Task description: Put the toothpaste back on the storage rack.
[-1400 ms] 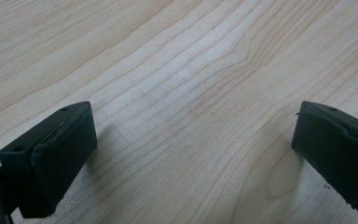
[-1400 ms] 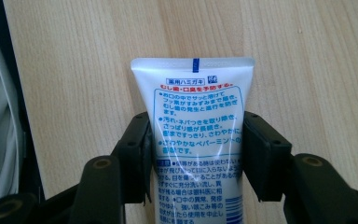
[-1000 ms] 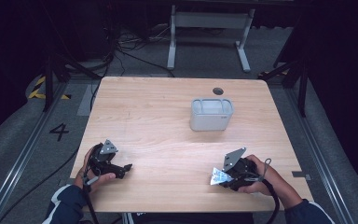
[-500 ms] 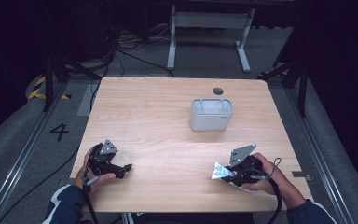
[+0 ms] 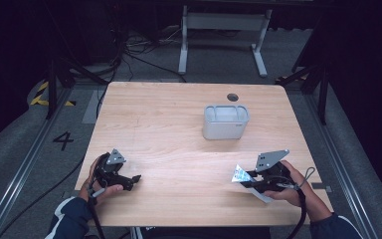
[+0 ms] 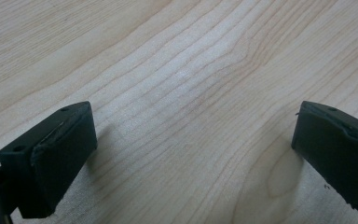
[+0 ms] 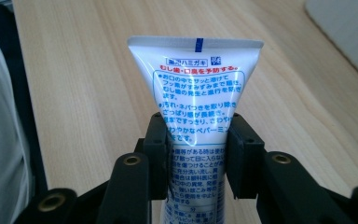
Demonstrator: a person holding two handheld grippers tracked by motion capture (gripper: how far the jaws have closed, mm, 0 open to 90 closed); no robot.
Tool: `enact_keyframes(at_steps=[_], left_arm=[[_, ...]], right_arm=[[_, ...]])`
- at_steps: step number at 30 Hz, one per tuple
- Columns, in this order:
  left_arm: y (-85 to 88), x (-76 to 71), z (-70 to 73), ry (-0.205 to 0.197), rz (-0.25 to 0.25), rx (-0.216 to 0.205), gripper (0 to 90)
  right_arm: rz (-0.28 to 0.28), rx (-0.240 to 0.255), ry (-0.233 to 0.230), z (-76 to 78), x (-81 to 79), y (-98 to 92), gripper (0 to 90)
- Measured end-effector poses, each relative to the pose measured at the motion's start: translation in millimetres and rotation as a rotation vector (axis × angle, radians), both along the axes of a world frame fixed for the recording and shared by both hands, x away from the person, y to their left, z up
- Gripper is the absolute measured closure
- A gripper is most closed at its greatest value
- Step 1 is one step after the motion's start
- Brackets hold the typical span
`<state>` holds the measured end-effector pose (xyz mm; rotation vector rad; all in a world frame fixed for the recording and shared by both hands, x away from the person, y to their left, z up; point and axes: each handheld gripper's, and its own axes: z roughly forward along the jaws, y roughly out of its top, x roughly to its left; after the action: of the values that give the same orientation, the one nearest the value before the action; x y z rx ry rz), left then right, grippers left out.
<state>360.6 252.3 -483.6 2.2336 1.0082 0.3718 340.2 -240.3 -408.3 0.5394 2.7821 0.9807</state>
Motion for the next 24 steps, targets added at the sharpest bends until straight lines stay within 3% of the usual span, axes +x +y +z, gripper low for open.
enact_keyframes(at_steps=[24], left_arm=[[0.0,0.0,0.1,-0.001,0.001,0.001,0.3]], right_arm=[[-0.090,0.145,-0.096,10.9,3.7,-13.5,67.6]])
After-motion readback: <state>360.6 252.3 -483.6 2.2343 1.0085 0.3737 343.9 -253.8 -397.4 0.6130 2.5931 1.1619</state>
